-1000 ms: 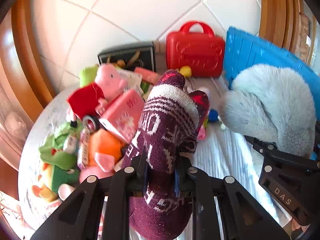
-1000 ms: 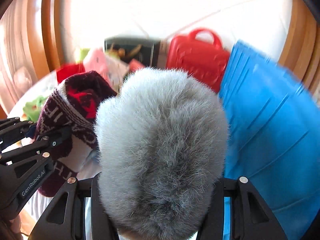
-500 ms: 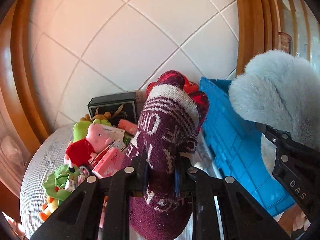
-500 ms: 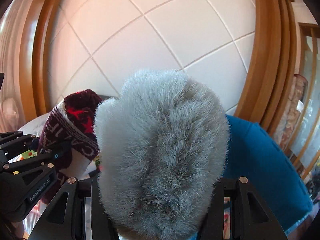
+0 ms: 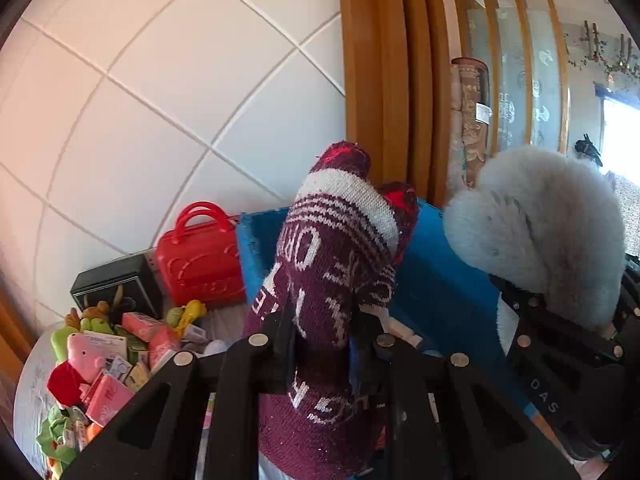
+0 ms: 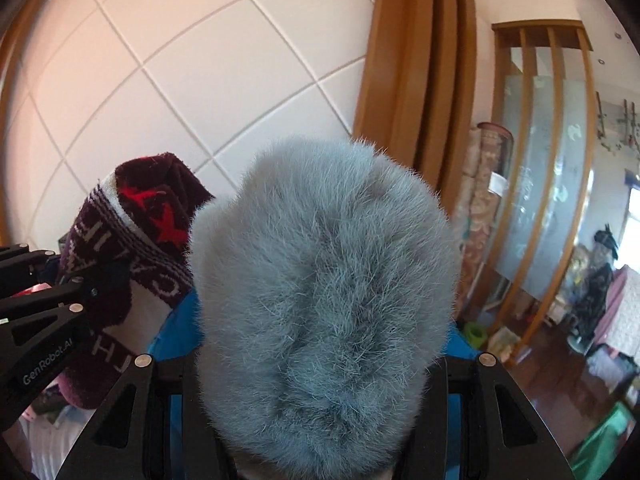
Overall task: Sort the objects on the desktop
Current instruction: 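Lift the maroon sock with the left tool while the right tool carries the grey plush toward the blue crate, then open both tools to drop the sock and grey plush into the blue crate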
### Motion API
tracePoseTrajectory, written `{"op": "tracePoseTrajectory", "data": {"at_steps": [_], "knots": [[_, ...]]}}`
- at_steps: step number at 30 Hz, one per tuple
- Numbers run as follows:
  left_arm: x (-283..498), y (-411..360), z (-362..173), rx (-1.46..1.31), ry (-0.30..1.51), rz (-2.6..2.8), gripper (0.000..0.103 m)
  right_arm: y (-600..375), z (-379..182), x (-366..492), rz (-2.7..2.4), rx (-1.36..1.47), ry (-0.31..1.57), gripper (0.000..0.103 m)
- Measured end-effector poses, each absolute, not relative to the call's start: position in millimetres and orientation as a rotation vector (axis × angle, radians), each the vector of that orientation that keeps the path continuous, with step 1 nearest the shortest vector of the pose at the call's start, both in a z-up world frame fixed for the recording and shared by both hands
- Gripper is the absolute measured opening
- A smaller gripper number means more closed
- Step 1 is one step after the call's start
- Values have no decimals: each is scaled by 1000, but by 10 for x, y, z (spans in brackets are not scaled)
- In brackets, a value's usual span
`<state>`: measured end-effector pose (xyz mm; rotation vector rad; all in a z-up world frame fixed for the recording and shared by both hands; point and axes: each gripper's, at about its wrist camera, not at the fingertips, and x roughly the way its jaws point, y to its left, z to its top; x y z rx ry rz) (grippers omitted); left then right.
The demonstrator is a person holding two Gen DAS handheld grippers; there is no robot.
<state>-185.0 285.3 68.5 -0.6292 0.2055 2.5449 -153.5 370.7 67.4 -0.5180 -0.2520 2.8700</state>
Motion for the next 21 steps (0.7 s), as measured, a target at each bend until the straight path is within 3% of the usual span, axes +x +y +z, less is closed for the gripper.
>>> {"op": "tracePoseTrajectory", "data": {"at_steps": [9,16,21], "knots": [[-1856,3743,345,-817,293,2470,19,4535,402,-1727,2754,-647,-213,46],[-1870,3847,117,-915,343,2473,20,4801,296,-1837,2733,-667,-236,47],[-1881,3886,36,-1000,369,2449,27,4806,204,-1899,2727,-701,-261,49]]}}
